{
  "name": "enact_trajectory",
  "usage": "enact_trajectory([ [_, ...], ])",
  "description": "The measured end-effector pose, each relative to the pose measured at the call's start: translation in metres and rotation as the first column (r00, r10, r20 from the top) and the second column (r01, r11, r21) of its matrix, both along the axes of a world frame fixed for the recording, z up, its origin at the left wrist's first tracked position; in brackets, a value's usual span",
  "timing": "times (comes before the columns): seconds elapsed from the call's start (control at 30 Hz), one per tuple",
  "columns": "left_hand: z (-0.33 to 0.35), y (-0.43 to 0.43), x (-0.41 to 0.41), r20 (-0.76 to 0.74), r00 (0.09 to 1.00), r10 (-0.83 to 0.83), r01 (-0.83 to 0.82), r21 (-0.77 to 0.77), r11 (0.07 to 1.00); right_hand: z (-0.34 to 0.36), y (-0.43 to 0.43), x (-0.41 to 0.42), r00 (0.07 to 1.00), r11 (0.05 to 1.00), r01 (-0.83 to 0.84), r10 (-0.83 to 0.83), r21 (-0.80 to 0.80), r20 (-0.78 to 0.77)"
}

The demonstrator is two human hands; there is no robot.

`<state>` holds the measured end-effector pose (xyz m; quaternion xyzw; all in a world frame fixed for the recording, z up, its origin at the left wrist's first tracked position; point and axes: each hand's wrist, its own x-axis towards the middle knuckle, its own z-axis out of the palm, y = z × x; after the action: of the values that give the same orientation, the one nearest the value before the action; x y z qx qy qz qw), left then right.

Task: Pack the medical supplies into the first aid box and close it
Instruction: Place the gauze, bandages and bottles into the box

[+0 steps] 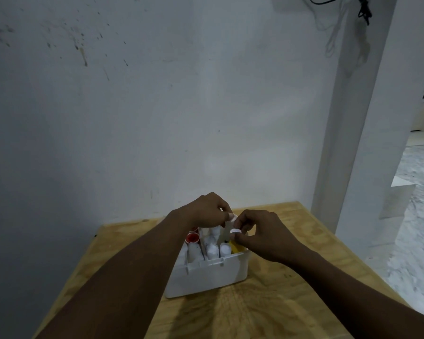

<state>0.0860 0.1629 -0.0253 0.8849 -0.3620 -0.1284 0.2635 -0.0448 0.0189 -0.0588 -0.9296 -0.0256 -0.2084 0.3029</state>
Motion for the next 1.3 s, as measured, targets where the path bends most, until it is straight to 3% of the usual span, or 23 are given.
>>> enact_trajectory([
  [0.33, 0.003, 0.001, -0.005, -0.028, 0.999, 0.023, -0.023, -0.013, 1.000, -0.001, -0.001, 0.001, 1.000, 0.998, -0.002, 0.001, 0.069, 0.011],
  [0.5, 0.008, 0.011, -0.007, 0.054, 0.986, 0.159, -0.151, -0.131, 0.980, 0.005, -0.003, 0.009, 0.981, 0.962, 0.165, -0.182, 0.218, 0.063],
  [0.6, 0.015, 0.032, -0.005, 0.119, 0.947, 0.299, -0.259, -0.268, 0.928, 0.006, -0.005, 0.020, 0.963, 0.855, 0.268, -0.246, 0.444, -0.108],
  [0.73, 0.006, 0.068, 0.007, 0.131, 0.842, 0.523, -0.465, -0.314, 0.828, 0.000, 0.001, 0.040, 0.904, 0.576, 0.405, -0.135, 0.710, -0.407],
  [0.83, -0.008, 0.095, 0.020, -0.021, 0.725, 0.688, -0.675, -0.221, 0.704, -0.007, 0.005, 0.058, 0.874, 0.512, 0.431, -0.031, 0.743, -0.485],
  [0.9, -0.018, 0.110, 0.025, -0.283, 0.623, 0.729, -0.778, -0.126, 0.616, -0.010, 0.005, 0.069, 0.864, 0.486, 0.443, -0.007, 0.753, -0.503],
  [0.97, -0.025, 0.121, 0.023, -0.602, 0.483, 0.636, -0.827, -0.076, 0.556, -0.011, 0.004, 0.077, 0.856, 0.464, 0.463, -0.011, 0.755, -0.517],
  [1.0, -0.028, 0.126, 0.024, -0.686, 0.436, 0.582, -0.825, -0.047, 0.563, -0.010, 0.004, 0.079, 0.849, 0.472, 0.471, -0.013, 0.746, -0.528],
  [1.1, -0.034, 0.129, 0.028, -0.753, 0.435, 0.493, -0.781, -0.044, 0.623, -0.011, 0.003, 0.086, 0.833, 0.516, 0.495, -0.053, 0.699, -0.551],
  [1.3, -0.032, 0.125, 0.029, -0.674, 0.518, 0.527, -0.773, -0.104, 0.626, -0.010, 0.008, 0.088, 0.871, 0.594, 0.445, -0.113, 0.670, -0.478],
])
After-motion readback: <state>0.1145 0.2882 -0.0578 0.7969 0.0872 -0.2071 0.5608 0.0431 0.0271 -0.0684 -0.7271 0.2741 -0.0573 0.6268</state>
